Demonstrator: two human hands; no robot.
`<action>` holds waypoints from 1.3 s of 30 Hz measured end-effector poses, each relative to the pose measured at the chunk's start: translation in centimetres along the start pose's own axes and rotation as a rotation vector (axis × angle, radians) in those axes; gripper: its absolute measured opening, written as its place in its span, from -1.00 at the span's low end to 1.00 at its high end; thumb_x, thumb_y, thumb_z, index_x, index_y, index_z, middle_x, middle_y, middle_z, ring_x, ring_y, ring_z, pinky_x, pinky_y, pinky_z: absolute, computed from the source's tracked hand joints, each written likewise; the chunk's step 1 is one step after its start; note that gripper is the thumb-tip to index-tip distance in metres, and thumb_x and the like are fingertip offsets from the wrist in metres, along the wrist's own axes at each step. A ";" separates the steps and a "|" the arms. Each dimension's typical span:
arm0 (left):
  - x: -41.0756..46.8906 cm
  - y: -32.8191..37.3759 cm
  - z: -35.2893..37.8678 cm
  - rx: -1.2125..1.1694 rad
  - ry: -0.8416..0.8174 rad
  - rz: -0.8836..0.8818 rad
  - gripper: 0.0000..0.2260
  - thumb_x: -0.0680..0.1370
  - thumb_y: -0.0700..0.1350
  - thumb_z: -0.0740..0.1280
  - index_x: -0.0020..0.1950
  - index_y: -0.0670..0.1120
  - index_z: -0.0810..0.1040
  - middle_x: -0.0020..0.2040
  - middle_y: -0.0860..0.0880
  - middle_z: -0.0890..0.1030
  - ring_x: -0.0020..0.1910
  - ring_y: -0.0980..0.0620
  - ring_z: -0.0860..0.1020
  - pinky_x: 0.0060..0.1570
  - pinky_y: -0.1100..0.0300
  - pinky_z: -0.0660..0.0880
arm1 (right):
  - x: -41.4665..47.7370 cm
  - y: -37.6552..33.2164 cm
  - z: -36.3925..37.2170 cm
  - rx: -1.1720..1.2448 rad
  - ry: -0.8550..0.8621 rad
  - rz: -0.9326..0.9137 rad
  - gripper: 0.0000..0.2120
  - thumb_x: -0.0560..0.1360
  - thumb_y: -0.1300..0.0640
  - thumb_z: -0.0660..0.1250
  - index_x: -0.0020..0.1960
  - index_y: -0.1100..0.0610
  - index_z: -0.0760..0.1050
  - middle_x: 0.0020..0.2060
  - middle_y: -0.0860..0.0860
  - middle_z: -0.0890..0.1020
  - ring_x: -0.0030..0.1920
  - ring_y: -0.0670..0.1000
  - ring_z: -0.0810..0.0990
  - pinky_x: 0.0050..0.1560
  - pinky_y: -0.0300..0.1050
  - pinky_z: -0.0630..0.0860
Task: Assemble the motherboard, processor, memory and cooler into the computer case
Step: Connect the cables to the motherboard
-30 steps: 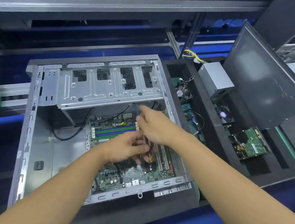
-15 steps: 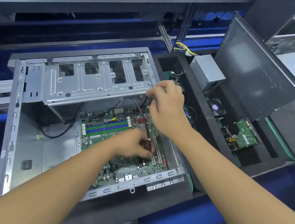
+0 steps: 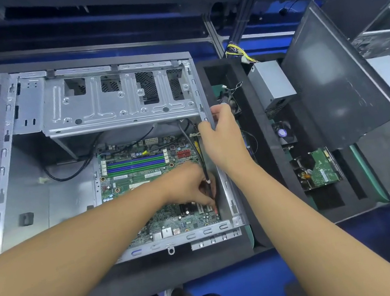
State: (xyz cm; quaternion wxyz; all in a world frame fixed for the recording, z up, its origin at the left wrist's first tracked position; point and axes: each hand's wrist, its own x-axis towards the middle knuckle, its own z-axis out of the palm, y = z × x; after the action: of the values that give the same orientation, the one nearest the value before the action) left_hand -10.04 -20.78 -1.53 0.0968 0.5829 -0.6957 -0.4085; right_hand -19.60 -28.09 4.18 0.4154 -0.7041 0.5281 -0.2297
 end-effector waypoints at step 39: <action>0.1 0.5 2.8 0.338 0.098 0.044 -0.65 0.43 0.23 0.41 -0.19 -0.06 0.57 -0.16 -0.02 0.48 -0.13 -0.03 0.46 -0.06 0.17 0.34 | 0.0 -0.3 -0.1 0.011 0.000 0.020 -0.79 0.56 0.08 0.24 0.18 0.05 0.34 0.09 0.06 0.55 -0.08 0.00 0.50 -0.15 -0.11 0.37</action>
State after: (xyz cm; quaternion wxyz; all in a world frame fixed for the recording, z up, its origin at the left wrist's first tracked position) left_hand -12.17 -19.59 -3.03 0.0400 0.5945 -0.7617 -0.2545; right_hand -19.51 -28.11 4.51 0.4214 -0.6964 0.5341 -0.2284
